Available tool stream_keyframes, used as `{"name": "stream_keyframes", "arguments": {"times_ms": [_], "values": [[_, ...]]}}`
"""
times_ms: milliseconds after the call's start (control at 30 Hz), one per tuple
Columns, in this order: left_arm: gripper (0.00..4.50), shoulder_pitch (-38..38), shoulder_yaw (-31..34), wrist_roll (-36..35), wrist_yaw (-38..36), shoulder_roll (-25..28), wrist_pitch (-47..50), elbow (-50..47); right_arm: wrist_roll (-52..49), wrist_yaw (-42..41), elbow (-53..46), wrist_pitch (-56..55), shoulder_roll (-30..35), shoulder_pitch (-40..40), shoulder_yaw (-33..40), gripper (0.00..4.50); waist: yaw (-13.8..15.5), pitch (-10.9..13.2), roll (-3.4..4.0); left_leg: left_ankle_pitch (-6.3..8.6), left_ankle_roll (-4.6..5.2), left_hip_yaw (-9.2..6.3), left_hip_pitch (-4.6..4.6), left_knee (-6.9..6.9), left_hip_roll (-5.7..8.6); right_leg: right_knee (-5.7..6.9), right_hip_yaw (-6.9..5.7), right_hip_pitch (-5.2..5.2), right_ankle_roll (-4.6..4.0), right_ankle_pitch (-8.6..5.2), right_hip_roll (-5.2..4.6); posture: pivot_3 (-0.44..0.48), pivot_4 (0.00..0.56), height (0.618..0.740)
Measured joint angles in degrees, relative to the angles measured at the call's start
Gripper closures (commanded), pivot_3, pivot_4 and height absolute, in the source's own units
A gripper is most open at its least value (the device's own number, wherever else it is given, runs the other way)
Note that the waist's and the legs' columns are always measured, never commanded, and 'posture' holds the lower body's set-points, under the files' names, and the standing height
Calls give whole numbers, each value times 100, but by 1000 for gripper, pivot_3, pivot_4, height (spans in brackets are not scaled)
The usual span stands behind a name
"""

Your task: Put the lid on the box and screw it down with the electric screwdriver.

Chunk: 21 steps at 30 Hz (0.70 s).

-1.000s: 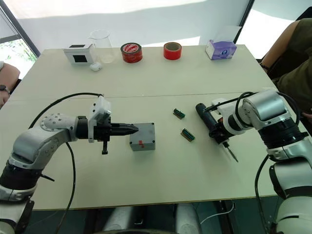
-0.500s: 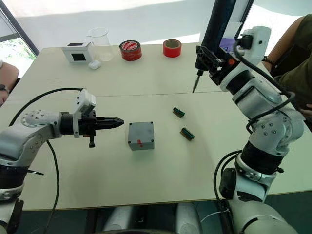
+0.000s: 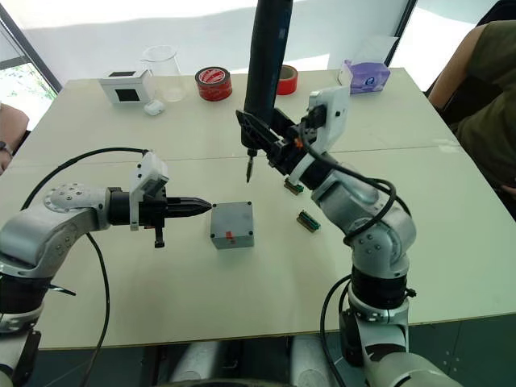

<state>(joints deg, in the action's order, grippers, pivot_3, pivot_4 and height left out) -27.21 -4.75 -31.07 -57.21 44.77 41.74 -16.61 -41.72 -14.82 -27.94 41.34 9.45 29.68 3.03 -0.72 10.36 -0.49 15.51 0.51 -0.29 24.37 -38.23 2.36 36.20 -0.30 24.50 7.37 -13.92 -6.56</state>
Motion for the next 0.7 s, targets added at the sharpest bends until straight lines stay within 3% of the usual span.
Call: {"name": "stream_keyframes", "arguments": {"times_ms": [133,700], "values": [[4500,-68,-319,195,20,-305,-103,147,679,-175,203,-603,-95,-414,-609,2663,-38,0,1,-1,-1,0,0,0,-2,2,2,5,0,0,3,0,150,740],[4500,-81,-582,795,-114,-434,-614,534,1772,-497,757,-1894,-268,-728,-1081,2663,-15,0,0,-13,-22,-3,-4,0,-6,2,2,3,0,0,7,0,150,740]]}}
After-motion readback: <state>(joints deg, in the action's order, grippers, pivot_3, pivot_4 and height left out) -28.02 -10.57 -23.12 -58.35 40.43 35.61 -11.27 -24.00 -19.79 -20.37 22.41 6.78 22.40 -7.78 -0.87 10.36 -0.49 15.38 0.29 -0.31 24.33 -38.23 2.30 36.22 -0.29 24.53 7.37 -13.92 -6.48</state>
